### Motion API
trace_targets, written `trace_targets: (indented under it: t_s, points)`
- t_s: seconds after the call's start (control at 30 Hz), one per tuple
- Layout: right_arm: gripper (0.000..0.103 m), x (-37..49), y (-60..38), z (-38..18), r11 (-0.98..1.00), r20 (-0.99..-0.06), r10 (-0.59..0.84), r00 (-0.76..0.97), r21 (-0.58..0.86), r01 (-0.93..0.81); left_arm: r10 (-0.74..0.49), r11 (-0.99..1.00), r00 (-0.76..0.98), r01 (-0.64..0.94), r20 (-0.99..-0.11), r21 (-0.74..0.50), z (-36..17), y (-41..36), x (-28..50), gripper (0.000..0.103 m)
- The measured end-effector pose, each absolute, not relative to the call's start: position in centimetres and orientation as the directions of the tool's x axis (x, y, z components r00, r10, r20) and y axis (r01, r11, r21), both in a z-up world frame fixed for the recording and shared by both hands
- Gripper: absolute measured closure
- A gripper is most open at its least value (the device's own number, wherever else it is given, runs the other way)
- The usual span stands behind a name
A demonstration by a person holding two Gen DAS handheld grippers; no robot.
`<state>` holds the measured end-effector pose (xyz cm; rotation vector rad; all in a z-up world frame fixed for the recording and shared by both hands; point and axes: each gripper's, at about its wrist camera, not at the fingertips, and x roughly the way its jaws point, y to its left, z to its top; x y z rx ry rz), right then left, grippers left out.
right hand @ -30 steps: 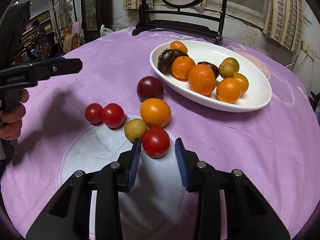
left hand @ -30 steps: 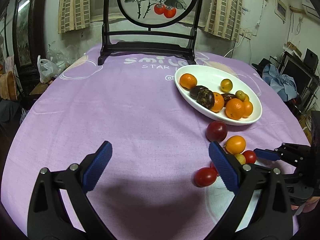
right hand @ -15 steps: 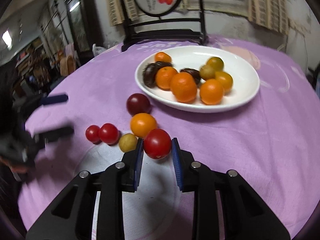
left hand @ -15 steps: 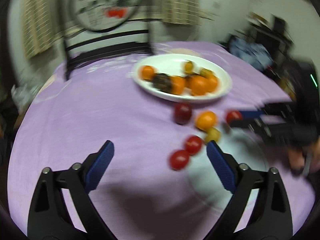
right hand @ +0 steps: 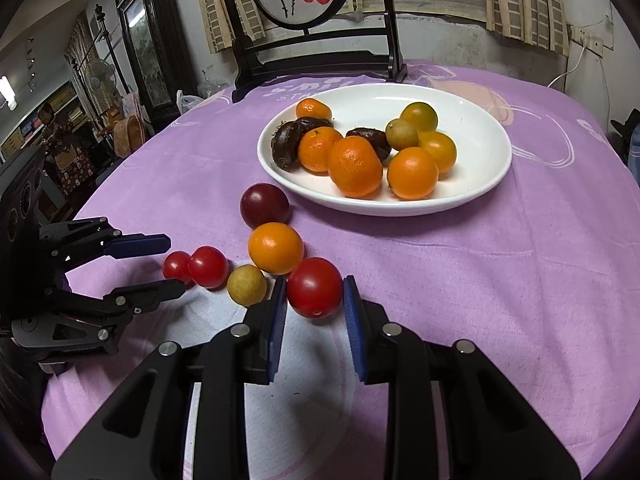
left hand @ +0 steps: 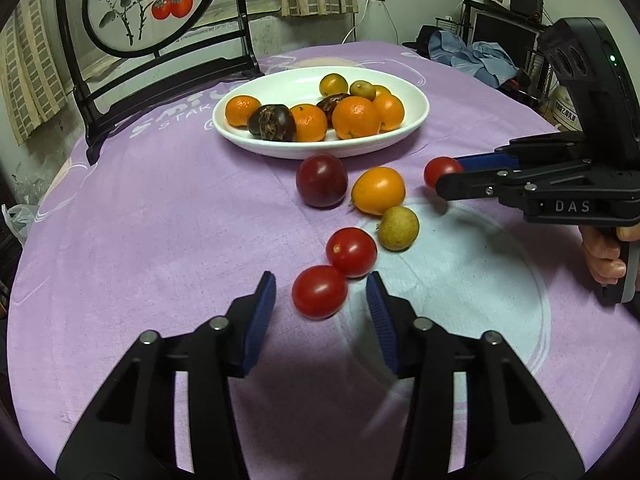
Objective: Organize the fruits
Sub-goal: 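Grasp a red cherry tomato with the left tool while the right tool grasps another, then carry both cherry tomatoes onto the white plate and open both tools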
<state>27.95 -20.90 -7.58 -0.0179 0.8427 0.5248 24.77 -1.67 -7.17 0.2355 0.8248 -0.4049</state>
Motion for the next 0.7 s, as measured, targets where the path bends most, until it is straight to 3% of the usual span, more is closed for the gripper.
trace_targets:
  t_s: [0.13, 0.37, 0.7]
  points:
    - [0.075, 27.9, -21.0, -7.6, 0.875, -0.715, 0.433, 0.549, 0.188, -0.446, -0.250, 0.899, 0.602, 0.436, -0.759, 0.050, -7.5, -2.0, 25.1, 0.059]
    - [0.075, 27.9, -21.0, -7.4, 0.877, -0.710, 0.428, 0.559, 0.176, -0.447, -0.236, 0.903, 0.591, 0.427, -0.771, 0.051, -8.1, -1.9, 25.5, 0.073]
    - [0.074, 26.4, -21.3, -6.7, 0.859, -0.678, 0.474, 0.562, 0.217, -0.463, -0.266, 0.909, 0.614, 0.417, -0.743, 0.020, -6.8, -1.5, 24.2, 0.073]
